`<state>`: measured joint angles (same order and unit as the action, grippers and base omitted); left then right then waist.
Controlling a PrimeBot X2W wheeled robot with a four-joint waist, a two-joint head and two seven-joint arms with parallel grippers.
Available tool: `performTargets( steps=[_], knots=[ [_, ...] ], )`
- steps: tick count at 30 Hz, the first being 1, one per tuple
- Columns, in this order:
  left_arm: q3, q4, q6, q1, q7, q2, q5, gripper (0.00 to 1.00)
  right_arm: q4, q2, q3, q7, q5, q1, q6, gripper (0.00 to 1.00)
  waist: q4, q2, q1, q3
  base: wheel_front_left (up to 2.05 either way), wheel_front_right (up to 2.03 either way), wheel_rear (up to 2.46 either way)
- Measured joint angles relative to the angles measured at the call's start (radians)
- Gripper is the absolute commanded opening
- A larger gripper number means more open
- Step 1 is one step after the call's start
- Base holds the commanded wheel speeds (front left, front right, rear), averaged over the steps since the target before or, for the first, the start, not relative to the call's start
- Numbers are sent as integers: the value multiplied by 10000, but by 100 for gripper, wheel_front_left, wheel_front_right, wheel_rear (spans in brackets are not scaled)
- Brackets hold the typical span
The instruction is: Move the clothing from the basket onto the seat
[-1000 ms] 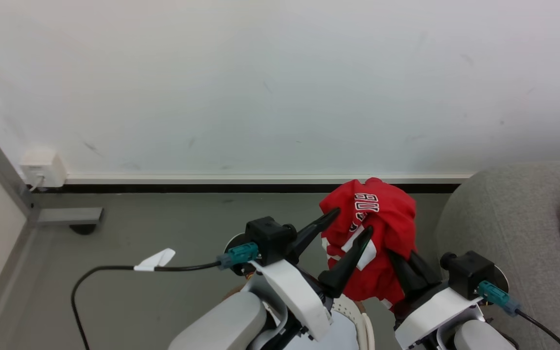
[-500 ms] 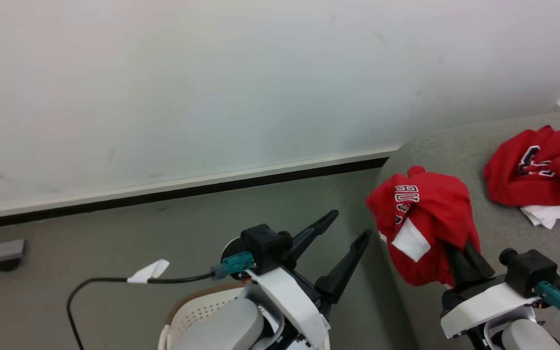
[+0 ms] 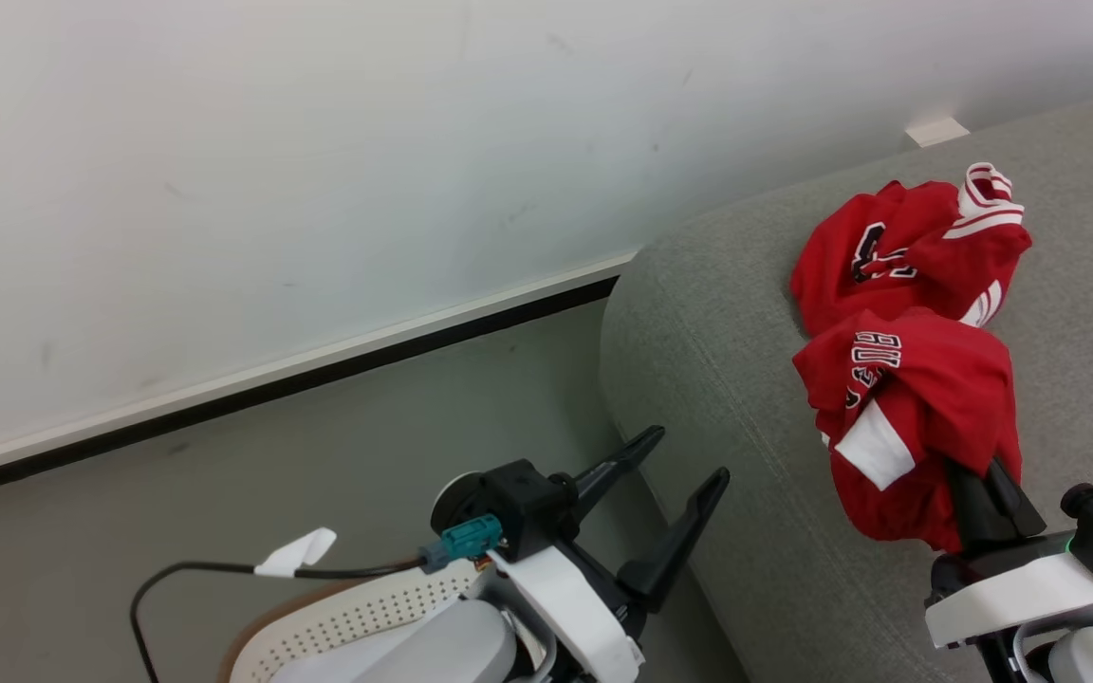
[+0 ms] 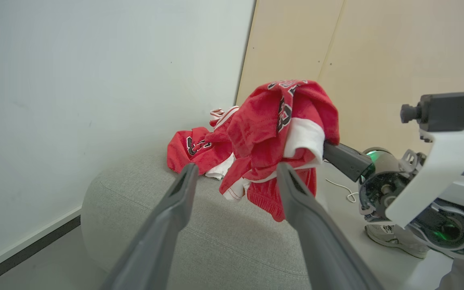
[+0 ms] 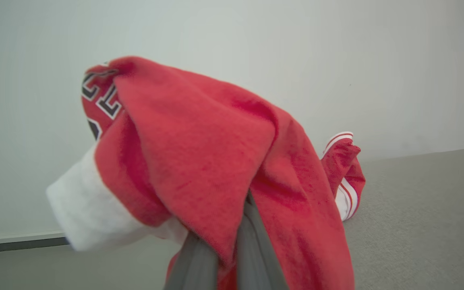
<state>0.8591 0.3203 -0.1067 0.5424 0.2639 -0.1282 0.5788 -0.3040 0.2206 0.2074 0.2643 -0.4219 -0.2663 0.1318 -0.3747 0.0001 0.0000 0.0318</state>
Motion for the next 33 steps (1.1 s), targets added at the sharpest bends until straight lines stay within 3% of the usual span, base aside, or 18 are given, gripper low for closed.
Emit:
performTargets(
  steps=[11, 19, 33],
  knots=[
    [-178, 127, -127, -50, 0, 201, -523, 100, 422, 117, -535, -2, 75, 155, 0, 0, -382, 0, 0, 310, 0, 0, 0],
    [-73, 242, -178, 190, 0, 127, -652, 100, 286, 842, -1218, 0, 46, -695, 0, 0, -166, 0, 0, 946, 0, 0, 0],
    [4, -15, -205, 1199, -351, -616, -748, 100, -3043, 2642, -1348, -201, -1126, -4305, 0, 0, 696, 0, 2, 3514, 0, 0, 0]
  ],
)
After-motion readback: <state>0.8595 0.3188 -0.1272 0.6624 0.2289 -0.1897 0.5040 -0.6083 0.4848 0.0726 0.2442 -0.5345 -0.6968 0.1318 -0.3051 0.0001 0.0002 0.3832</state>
